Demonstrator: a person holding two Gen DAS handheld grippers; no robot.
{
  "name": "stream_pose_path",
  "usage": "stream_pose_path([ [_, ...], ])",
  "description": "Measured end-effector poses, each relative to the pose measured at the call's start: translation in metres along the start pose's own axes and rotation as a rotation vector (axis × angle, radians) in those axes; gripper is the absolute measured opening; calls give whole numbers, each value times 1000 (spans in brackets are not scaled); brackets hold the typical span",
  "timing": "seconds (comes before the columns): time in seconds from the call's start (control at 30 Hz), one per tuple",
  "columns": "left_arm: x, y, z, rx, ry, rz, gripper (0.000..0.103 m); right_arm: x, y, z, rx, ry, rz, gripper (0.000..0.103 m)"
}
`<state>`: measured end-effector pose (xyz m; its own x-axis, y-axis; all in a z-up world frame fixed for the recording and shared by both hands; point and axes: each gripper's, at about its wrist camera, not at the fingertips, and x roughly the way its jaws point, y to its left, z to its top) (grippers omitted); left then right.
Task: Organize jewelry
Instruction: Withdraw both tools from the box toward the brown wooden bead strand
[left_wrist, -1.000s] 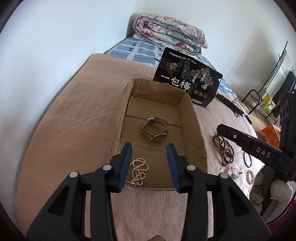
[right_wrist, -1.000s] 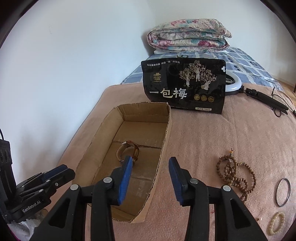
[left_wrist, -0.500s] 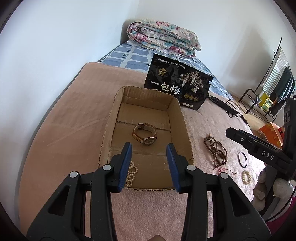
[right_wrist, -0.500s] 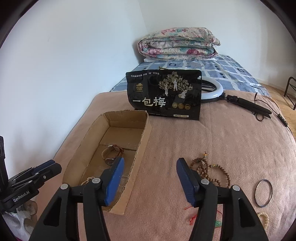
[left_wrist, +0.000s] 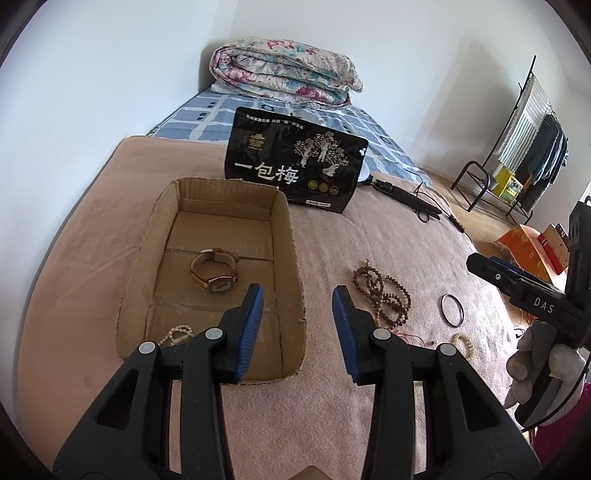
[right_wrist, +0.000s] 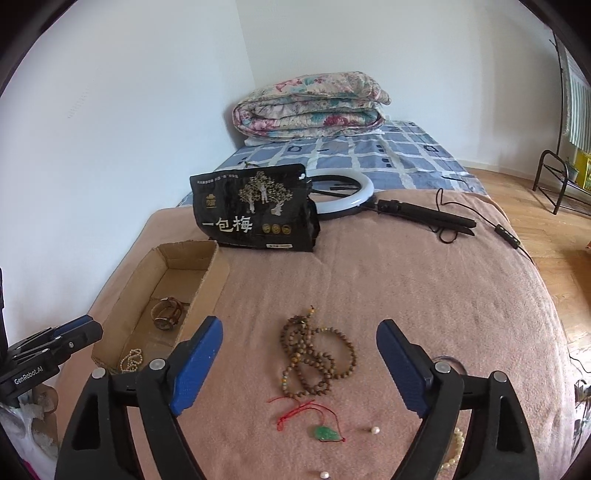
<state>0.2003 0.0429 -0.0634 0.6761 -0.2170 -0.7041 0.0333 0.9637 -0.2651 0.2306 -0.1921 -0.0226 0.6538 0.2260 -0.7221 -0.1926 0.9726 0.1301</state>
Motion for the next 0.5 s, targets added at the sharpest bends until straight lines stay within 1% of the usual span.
stream_pose_path([
  [0.2,11,-27,-2,28,25,-32,40,-14,-39,-5,25,2,-44,88],
  [0.27,14,-36,-3,40,29,-40,47,-17,-53,-8,38,6,-57,89],
  [0.3,16,-41,-4,44,31,-44,48,-19,-59,-10,45,8,-63,89],
  [0.5,33,-66,-6,61,59,-61,49,-28,-95,-19,84,18,-102,89],
])
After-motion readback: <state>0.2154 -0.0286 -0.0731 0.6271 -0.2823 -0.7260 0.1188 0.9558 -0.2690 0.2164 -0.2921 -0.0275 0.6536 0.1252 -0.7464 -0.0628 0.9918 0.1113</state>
